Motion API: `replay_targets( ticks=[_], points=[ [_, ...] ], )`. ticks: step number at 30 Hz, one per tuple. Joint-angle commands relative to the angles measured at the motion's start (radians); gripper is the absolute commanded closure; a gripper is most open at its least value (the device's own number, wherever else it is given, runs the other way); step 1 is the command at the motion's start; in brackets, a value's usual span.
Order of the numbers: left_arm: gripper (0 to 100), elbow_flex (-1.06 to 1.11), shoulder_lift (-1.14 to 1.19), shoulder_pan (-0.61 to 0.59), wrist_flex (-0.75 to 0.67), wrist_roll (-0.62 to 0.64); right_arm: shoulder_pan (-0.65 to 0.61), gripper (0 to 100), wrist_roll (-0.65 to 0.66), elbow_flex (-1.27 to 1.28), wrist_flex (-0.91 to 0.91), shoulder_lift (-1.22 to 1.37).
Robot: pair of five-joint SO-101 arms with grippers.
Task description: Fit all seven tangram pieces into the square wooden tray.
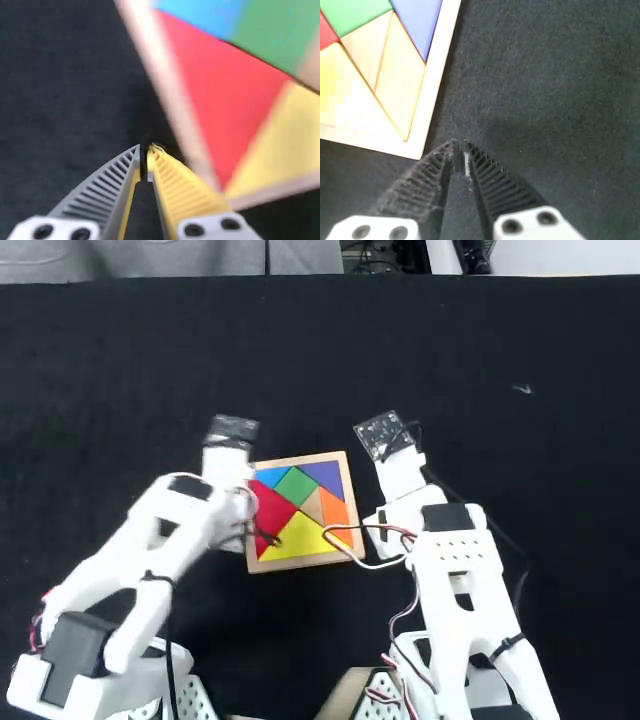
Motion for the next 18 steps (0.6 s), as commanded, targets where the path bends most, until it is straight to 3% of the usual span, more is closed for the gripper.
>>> replay_targets(
  ticks=[1,9,18],
  points=[
    [96,-0.048,-0.009,-0.194,0.008,-0.002,0.017,98.8,-0.005,-0.013,-0.037,-0.022],
    [96,-0.042,-0.011,-0.449,0.009,-0.002,0.018,98.8,-0.005,-0.019,-0.140,0.168],
    [96,-0.090,-0.012,-0.512,0.014,-0.003,-0.052,98.8,-0.015,-0.122,-0.147,0.398]
  ],
)
